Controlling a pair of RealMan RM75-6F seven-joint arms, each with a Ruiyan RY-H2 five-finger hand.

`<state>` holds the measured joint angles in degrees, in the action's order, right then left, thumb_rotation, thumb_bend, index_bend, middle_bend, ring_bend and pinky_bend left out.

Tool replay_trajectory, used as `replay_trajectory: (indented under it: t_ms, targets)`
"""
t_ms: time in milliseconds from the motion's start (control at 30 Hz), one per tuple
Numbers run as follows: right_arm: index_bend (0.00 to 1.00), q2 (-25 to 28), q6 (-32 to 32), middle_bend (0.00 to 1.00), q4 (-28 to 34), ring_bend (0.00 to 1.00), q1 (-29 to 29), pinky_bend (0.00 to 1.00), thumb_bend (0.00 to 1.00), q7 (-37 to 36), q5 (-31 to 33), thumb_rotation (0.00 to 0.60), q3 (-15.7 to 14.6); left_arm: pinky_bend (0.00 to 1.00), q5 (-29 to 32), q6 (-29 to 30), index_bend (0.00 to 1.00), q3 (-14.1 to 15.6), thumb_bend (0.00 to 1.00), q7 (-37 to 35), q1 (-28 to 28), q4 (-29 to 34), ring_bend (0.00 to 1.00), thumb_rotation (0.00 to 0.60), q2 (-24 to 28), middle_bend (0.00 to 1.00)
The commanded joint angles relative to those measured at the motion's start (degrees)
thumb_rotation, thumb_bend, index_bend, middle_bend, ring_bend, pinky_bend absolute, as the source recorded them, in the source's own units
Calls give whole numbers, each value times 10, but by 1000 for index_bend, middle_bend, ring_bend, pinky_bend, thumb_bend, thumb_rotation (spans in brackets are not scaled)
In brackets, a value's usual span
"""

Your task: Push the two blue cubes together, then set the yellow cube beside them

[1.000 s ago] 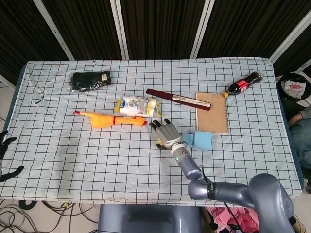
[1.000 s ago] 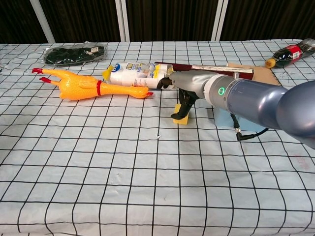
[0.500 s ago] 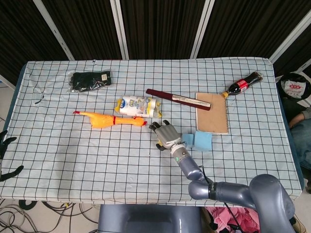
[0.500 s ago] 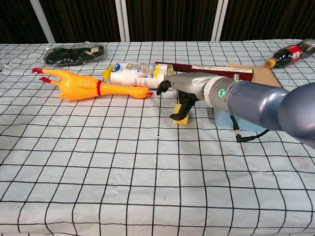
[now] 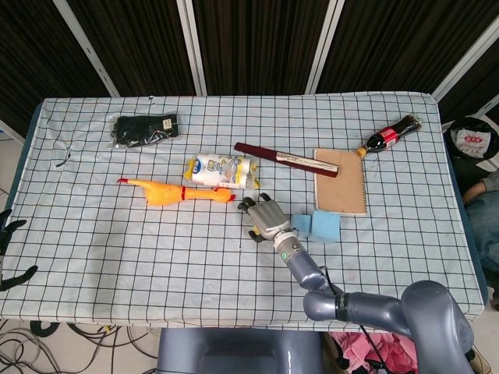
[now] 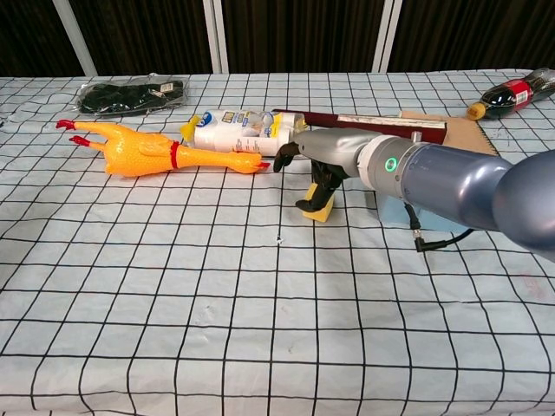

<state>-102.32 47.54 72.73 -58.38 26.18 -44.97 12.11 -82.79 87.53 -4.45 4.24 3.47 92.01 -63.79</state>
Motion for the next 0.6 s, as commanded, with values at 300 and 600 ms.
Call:
replay_trajectory:
  t_ms: [300, 600]
  targets:
    - [250, 9, -10, 137, 4, 524, 6, 84, 355, -13, -19, 600, -1, 0, 0, -1, 220, 0, 45, 0, 0, 1, 0, 600, 1, 70]
    - [250, 60, -44, 137, 26, 523, 12, 84, 355, -60, -67, 600, 3, 0, 1, -1, 220, 0, 45, 1, 0, 1, 0, 600, 0, 70]
